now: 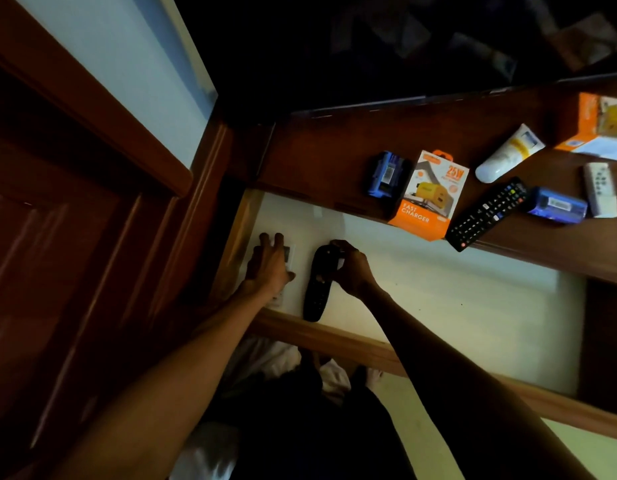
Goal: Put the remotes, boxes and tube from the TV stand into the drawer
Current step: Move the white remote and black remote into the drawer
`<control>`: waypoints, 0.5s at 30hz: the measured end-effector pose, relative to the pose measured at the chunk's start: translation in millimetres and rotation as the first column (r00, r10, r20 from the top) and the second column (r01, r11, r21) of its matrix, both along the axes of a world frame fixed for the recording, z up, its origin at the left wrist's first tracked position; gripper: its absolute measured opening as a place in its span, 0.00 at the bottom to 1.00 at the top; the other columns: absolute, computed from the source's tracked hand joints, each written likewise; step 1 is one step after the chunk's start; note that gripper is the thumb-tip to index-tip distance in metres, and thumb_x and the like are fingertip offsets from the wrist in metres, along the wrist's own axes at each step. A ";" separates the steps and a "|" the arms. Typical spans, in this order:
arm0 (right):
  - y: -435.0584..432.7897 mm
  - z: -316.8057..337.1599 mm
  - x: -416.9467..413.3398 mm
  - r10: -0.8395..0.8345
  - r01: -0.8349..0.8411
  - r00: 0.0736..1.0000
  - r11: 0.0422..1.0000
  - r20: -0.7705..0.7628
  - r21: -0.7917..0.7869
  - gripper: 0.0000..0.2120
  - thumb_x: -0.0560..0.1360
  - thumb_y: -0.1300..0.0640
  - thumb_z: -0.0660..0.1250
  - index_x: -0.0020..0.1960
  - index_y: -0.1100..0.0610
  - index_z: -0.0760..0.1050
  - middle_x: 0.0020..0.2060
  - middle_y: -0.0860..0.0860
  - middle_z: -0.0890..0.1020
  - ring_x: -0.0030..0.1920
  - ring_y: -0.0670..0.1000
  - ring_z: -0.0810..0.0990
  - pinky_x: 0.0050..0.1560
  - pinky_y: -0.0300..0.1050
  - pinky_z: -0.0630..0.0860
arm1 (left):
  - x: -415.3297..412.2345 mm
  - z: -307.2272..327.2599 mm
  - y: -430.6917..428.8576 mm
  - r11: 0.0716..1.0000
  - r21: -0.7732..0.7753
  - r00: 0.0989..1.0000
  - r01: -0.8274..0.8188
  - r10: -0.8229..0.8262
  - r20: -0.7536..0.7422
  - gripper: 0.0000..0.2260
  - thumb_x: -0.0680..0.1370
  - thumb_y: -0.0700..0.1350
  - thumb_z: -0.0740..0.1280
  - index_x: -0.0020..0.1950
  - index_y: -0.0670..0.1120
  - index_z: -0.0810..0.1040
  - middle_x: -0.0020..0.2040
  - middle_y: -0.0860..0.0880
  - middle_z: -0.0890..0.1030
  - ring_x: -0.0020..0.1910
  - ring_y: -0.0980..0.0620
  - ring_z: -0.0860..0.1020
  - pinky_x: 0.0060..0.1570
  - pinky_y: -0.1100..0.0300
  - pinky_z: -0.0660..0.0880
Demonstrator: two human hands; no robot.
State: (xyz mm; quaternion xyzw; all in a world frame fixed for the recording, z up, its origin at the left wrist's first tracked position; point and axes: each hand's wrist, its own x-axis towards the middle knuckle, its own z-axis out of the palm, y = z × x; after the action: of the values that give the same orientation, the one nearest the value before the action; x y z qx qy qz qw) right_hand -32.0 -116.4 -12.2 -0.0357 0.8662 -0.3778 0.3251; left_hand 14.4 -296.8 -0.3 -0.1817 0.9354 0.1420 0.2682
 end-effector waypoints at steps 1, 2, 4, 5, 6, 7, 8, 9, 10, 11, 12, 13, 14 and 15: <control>-0.2 1.9 0.8 0.038 -0.038 0.999 0.999 -0.008 0.014 0.40 0.63 0.60 0.81 0.70 0.61 0.68 0.67 0.59 0.74 0.66 0.59 0.72 0.62 0.48 0.72 | 1.3 0.8 -2.9 0.999 -0.021 1.000 0.026 -0.025 0.010 0.39 0.70 0.52 0.76 0.74 0.45 0.59 0.73 0.39 0.60 0.64 0.39 0.71 0.54 0.49 0.75; 0.8 2.9 1.3 0.062 -0.062 0.998 0.998 -0.015 0.029 0.41 0.62 0.60 0.81 0.70 0.61 0.68 0.67 0.59 0.73 0.67 0.60 0.72 0.62 0.47 0.72 | 2.4 2.3 -6.2 0.997 -0.044 0.998 0.069 -0.068 0.018 0.40 0.69 0.53 0.76 0.74 0.44 0.59 0.73 0.40 0.60 0.65 0.39 0.70 0.56 0.48 0.75; 3.8 1.9 2.7 0.094 -0.092 0.995 0.994 -0.026 0.064 0.46 0.59 0.58 0.83 0.72 0.61 0.65 0.69 0.60 0.68 0.67 0.61 0.70 0.64 0.49 0.72 | 3.9 3.6 -14.1 0.979 -0.081 0.982 0.188 -0.185 0.043 0.43 0.68 0.57 0.76 0.76 0.46 0.58 0.76 0.41 0.57 0.69 0.39 0.66 0.62 0.45 0.71; 5.1 0.5 3.7 0.111 -0.109 0.994 0.991 -0.020 0.079 0.49 0.59 0.57 0.83 0.73 0.60 0.62 0.71 0.60 0.64 0.68 0.62 0.69 0.65 0.50 0.73 | 4.6 4.4 -18.7 0.965 -0.079 0.967 0.251 -0.247 0.057 0.45 0.68 0.57 0.76 0.77 0.47 0.56 0.78 0.43 0.54 0.72 0.39 0.63 0.66 0.43 0.68; 5.9 -0.4 4.9 0.131 -0.130 0.991 0.988 -0.009 0.087 0.52 0.58 0.57 0.84 0.75 0.60 0.60 0.71 0.60 0.61 0.68 0.63 0.69 0.65 0.53 0.74 | 5.5 5.6 -23.5 0.946 -0.068 0.947 0.318 -0.313 0.065 0.47 0.67 0.57 0.76 0.78 0.47 0.54 0.79 0.45 0.52 0.75 0.40 0.60 0.69 0.42 0.65; 6.3 -1.6 6.6 0.152 -0.152 0.988 0.984 -0.003 0.092 0.54 0.57 0.57 0.84 0.76 0.60 0.58 0.72 0.60 0.59 0.67 0.63 0.70 0.64 0.55 0.76 | 6.1 6.8 -28.2 0.918 -0.063 0.919 0.392 -0.387 0.070 0.49 0.67 0.57 0.76 0.79 0.48 0.51 0.80 0.47 0.50 0.77 0.41 0.57 0.71 0.42 0.62; 5.9 -2.1 8.9 0.173 -0.172 0.985 0.980 0.000 0.100 0.55 0.57 0.57 0.84 0.76 0.59 0.57 0.72 0.60 0.58 0.67 0.64 0.71 0.62 0.56 0.77 | 7.3 8.9 -32.3 0.883 -0.067 0.885 0.465 -0.460 0.078 0.49 0.68 0.56 0.76 0.80 0.48 0.50 0.81 0.47 0.50 0.78 0.43 0.54 0.72 0.43 0.60; 4.7 -2.1 11.8 0.189 -0.188 0.982 0.976 -0.005 0.108 0.55 0.58 0.58 0.84 0.76 0.59 0.56 0.72 0.60 0.57 0.66 0.64 0.72 0.61 0.56 0.77 | 8.5 11.6 -35.6 0.848 -0.081 0.851 0.524 -0.517 0.087 0.49 0.68 0.54 0.76 0.80 0.48 0.49 0.81 0.47 0.50 0.78 0.43 0.53 0.73 0.43 0.58; 2.9 -2.2 14.8 0.192 -0.190 0.981 0.975 -0.012 0.113 0.55 0.58 0.58 0.83 0.76 0.59 0.55 0.71 0.61 0.58 0.65 0.64 0.72 0.61 0.56 0.78 | 10.1 14.0 -38.6 0.821 -0.100 0.826 0.562 -0.554 0.098 0.48 0.70 0.51 0.75 0.80 0.48 0.48 0.81 0.47 0.50 0.79 0.44 0.52 0.73 0.44 0.57; 0.4 -2.9 17.6 0.183 -0.180 0.983 0.978 -0.021 0.106 0.54 0.59 0.58 0.83 0.76 0.59 0.55 0.71 0.61 0.58 0.64 0.65 0.73 0.61 0.55 0.78 | 10.9 16.9 -40.8 0.802 -0.120 0.811 0.585 -0.576 0.105 0.46 0.71 0.50 0.74 0.80 0.48 0.48 0.81 0.47 0.50 0.79 0.44 0.51 0.74 0.44 0.56; -3.0 -3.7 20.0 0.165 -0.162 0.986 0.983 -0.029 0.092 0.54 0.59 0.59 0.83 0.76 0.58 0.55 0.71 0.61 0.59 0.64 0.64 0.73 0.61 0.54 0.77 | 11.5 19.1 -43.2 0.790 -0.139 0.802 0.597 -0.586 0.111 0.45 0.72 0.48 0.73 0.80 0.48 0.48 0.81 0.47 0.50 0.79 0.44 0.51 0.74 0.44 0.54; -6.9 -5.1 22.2 0.149 -0.146 0.988 0.986 -0.037 0.076 0.53 0.60 0.59 0.82 0.77 0.58 0.55 0.70 0.61 0.60 0.64 0.64 0.73 0.62 0.53 0.77 | 11.7 19.9 -44.9 0.781 -0.157 0.797 0.604 -0.593 0.116 0.43 0.73 0.48 0.72 0.80 0.47 0.48 0.81 0.47 0.51 0.79 0.45 0.50 0.74 0.45 0.53; -11.8 -5.9 23.9 0.136 -0.133 0.990 0.989 -0.043 0.061 0.53 0.60 0.59 0.82 0.77 0.58 0.55 0.70 0.61 0.61 0.64 0.64 0.72 0.62 0.52 0.76 | 11.7 20.5 -46.3 0.771 -0.176 0.791 0.612 -0.600 0.118 0.43 0.74 0.49 0.71 0.80 0.46 0.49 0.81 0.46 0.52 0.79 0.45 0.49 0.74 0.46 0.52; -17.2 -7.0 25.1 0.127 -0.125 0.991 0.991 -0.046 0.046 0.53 0.61 0.59 0.82 0.77 0.58 0.55 0.70 0.61 0.61 0.65 0.63 0.72 0.62 0.51 0.76 | 11.4 20.5 -46.9 0.758 -0.194 0.782 0.622 -0.612 0.116 0.41 0.74 0.50 0.71 0.80 0.45 0.50 0.80 0.46 0.53 0.79 0.45 0.49 0.75 0.46 0.51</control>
State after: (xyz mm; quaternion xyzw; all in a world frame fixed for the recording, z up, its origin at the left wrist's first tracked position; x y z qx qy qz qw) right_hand -6.9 -133.7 -19.3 -0.0925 0.8778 -0.3370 0.3277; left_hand 25.8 -343.8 20.2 0.1046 0.9464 -0.0636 0.2991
